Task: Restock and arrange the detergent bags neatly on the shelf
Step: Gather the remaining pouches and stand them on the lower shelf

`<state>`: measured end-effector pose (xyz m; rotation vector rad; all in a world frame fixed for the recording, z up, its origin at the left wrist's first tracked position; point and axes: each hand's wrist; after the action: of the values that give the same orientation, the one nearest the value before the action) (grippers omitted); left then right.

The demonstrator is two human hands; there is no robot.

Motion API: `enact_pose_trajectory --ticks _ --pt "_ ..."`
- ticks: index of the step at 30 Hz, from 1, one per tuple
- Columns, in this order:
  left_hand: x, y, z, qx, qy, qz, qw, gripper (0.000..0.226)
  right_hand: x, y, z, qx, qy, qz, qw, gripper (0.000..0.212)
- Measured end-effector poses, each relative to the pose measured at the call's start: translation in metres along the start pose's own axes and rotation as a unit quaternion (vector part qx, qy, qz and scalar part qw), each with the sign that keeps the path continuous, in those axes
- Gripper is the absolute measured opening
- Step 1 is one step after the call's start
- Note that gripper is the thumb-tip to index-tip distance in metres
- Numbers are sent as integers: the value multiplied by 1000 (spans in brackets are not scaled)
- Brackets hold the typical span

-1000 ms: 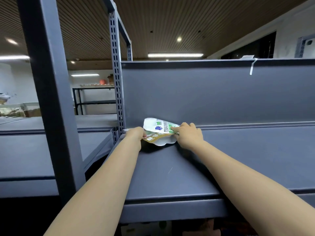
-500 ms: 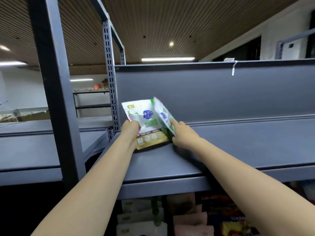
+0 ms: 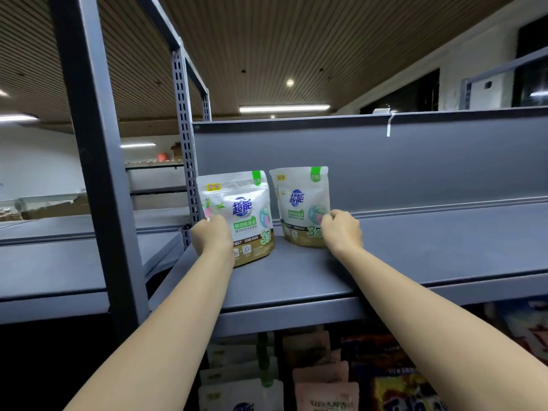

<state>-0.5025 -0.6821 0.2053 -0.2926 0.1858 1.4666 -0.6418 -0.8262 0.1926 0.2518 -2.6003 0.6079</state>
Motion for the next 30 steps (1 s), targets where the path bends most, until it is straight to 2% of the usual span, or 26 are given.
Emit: enact_pose_trajectory --ticks 2,3,6,8,14,21,24,30 --pt "4 1 -1 5 4 12 1000 15 7 5 -2 -9 -30 56 998 24" --pt "5 3 0 5 -1 12 1000 17 9 7 -3 -7 -53 58 997 21" --pt "6 8 -1 -7 -16 6 1000 16 11 11 -5 2 -123 5 992 27" --pt "8 12 -3 -16 -19 10 1000 17 12 13 -7 -17 -151 4 988 28" --pt "13 31 -4 -50 -24 41 998 27 24 34 -4 -44 -129 93 986 26" --pt "39 73 7 -106 -4 95 990 35 57 72 -11 -14 -185 186 965 24" --pt "53 92 7 -117 16 106 987 36 73 93 -2 5 -205 205 957 22" --pt "90 129 -3 -174 48 112 977 45 90 131 28 -3 -262 210 942 33"
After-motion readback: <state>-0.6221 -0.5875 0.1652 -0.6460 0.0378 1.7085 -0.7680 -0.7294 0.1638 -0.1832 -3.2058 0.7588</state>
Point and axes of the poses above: each hand's wrist, its own y-axis away from the middle knuckle, its own x-axis out of the back of the hand, z = x × y, and after that the axes turned 2 degrees about y, right-handed
